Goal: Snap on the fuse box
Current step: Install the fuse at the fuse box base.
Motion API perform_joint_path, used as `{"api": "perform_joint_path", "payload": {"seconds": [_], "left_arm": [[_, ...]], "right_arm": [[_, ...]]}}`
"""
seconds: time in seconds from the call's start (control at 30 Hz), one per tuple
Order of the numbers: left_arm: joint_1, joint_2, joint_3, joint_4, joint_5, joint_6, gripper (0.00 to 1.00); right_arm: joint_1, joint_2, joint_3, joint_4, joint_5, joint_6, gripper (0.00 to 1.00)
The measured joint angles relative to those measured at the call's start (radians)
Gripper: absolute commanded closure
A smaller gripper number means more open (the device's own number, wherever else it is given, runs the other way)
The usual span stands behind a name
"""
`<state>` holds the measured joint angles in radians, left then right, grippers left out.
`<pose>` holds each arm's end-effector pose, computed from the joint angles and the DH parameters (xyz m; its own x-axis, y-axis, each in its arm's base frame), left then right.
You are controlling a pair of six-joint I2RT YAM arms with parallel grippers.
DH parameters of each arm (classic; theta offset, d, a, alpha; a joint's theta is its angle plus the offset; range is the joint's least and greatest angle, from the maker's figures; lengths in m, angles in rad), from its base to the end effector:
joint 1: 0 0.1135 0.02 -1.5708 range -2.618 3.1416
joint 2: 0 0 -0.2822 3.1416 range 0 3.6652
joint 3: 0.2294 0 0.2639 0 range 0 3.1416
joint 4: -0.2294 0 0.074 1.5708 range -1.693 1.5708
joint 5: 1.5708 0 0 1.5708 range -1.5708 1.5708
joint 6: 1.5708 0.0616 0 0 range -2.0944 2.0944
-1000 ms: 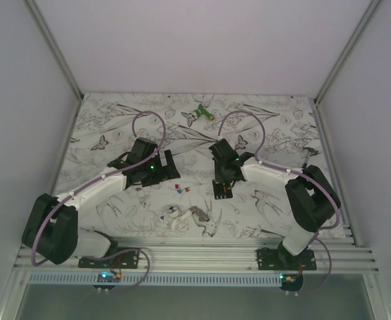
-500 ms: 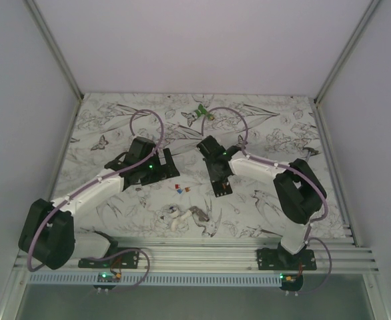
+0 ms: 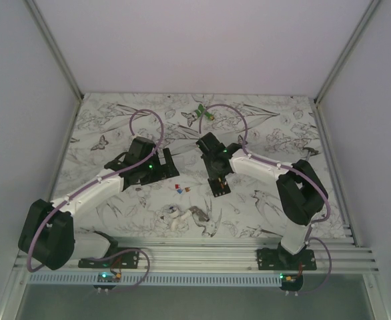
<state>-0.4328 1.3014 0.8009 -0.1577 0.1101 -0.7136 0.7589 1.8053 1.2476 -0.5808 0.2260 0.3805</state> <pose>0.2751 -0.1345 0.2321 -0.7443 -0.3728 -0.5541 0.0114 0.8225 -0.5686 0.2936 0.2594 0.1812 -0.8355 -0.2935 -0.4646 -0.3147 0.9486 -0.0333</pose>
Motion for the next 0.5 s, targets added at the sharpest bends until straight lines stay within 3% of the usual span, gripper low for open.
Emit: {"api": "perform_joint_path", "payload": {"seconds": [0.5], "left_arm": [[0.000, 0.000, 0.000, 0.000, 0.000, 0.000, 0.01]], "right_arm": [[0.000, 0.000, 0.001, -0.032, -0.015, 0.021, 0.86]]}}
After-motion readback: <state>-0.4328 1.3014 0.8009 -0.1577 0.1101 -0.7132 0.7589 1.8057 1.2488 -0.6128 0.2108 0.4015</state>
